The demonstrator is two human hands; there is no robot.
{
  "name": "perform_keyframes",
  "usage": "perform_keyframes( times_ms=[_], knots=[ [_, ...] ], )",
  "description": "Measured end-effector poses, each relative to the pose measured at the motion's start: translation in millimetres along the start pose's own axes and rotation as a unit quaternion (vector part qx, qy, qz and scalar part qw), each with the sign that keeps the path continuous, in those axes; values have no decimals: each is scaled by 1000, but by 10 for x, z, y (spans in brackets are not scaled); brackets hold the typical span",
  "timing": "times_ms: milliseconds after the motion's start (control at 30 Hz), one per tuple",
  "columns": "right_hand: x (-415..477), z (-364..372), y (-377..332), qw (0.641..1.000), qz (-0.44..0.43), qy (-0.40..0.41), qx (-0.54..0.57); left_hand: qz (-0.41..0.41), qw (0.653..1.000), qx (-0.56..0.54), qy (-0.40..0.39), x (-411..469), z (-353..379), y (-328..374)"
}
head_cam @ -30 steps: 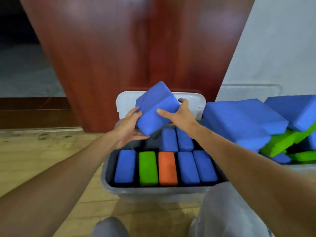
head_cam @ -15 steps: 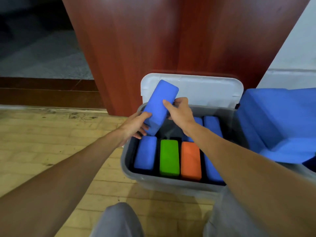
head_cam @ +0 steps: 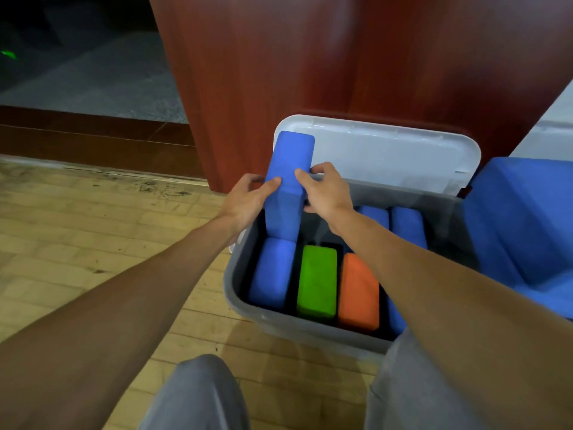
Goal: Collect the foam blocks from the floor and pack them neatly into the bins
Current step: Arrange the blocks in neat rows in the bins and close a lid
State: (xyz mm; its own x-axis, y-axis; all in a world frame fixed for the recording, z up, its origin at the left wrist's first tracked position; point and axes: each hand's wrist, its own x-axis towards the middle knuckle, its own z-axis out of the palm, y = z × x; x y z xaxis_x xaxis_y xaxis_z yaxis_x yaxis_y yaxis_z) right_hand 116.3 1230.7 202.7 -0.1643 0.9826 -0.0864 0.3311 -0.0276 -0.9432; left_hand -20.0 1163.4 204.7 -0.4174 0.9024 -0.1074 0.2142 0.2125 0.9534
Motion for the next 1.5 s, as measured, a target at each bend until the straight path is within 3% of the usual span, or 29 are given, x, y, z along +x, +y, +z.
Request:
perform_keyframes(
  times_ms=[133,267,400,500,667,900,1100,1200,1333,1433,1500],
  knots=[
    [47,-14,72,1000,13,17,-20,-15,999,40,-31,142,67,46],
    [89,-36,167,989,123,-76,-13,-58,995,63,-52,229,242,-153],
    [97,-97,220,968,135,-147,-152,-66,980,187,5,233,363,-403],
    [136,-211,229,969,106,-113,-190,-34,977,195,79,224,400,-363],
    [-12,-580,74,942,22,-69,-328,82,970,215,75,167,504,-99],
    [-337,-1417,7,934,-42,99,-342,143,973,147,-106,-71,1217,484],
    [-741,-2343,137,854,13,306,-421,137,953,116,-243,-532,1996,877],
    [-929,-2753,346,835,78,386,-384,84,943,95,-309,-779,2347,1060],
    [-1132,-3127,630,808,185,474,-298,-47,919,65,-386,-999,2758,1197],
    [-1128,-3317,817,817,311,472,-112,-89,912,70,-395,-1090,3012,1178],
    [-1110,-3364,877,840,322,436,-21,-99,917,48,-384,-1129,3123,1151]
  ],
)
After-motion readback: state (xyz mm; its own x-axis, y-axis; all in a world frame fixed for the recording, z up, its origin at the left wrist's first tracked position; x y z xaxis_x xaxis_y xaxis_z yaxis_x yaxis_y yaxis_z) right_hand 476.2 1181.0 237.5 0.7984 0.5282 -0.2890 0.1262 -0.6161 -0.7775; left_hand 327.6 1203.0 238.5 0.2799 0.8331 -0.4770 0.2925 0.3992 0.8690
